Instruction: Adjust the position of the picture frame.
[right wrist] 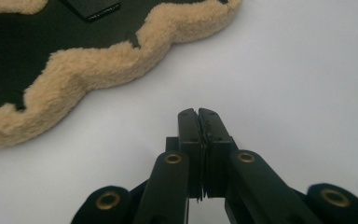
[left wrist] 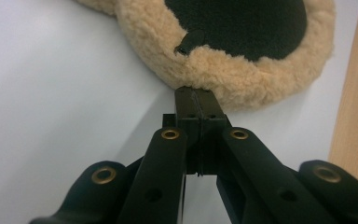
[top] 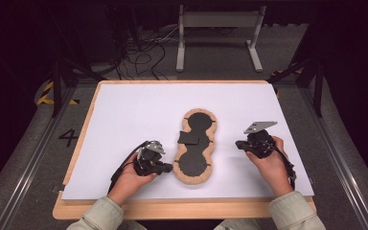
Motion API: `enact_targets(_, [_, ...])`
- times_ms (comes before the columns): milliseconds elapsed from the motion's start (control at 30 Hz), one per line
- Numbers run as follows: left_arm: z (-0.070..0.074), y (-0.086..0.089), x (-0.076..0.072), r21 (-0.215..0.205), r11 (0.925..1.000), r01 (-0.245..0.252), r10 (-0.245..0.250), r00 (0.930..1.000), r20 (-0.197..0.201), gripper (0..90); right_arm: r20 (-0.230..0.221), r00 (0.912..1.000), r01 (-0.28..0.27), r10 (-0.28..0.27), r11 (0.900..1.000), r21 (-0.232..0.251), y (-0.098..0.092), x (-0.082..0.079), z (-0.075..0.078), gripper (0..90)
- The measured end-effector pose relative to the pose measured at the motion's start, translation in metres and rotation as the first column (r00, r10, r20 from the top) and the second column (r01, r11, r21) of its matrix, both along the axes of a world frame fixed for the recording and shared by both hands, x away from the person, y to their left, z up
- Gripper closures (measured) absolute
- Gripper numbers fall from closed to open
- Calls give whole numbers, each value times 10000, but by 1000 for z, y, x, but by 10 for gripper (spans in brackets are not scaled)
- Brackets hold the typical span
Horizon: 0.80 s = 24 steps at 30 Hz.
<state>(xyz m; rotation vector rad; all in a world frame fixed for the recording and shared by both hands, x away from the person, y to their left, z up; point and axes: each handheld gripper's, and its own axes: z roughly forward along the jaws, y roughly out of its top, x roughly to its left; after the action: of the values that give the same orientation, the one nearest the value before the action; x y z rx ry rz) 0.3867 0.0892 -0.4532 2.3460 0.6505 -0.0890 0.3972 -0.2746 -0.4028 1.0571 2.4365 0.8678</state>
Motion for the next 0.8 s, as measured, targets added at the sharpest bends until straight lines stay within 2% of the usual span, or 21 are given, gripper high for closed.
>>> enact_targets(33, [0, -5, 1, 14, 9998, 193, -193, 9996, 204, 900, -13, 10000, 29, -29, 10000, 25, -3, -2, 1, 883])
enact_targets(133, [1, -21, -2, 31, 9986, 532, -532, 9985, 89, 900, 36, 9999, 122, -123, 9999, 107, -11, -7, 4, 879])
enact_targets(267, [1, -44, -3, 42, 9954, 961, -961, 9953, 151, 900, 81, 9998, 204, -205, 9996, 176, -15, -14, 8, 872])
enact_targets(400, [1, -60, -3, -9, 9931, 1169, -1168, 9930, 181, 900, 126, 9997, 190, -192, 9997, 137, -18, -18, 10, 866])
enact_targets(667, [-1, -79, -3, -144, 9927, 1196, -1192, 9925, 265, 900, -1, 9994, 332, -333, 9991, 257, -22, -24, 10, 863])
enact_targets(800, [0, -80, -4, -102, 9930, 1180, -1177, 9925, 333, 899, -3, 9998, 221, -221, 9993, 295, -19, -22, 11, 867])
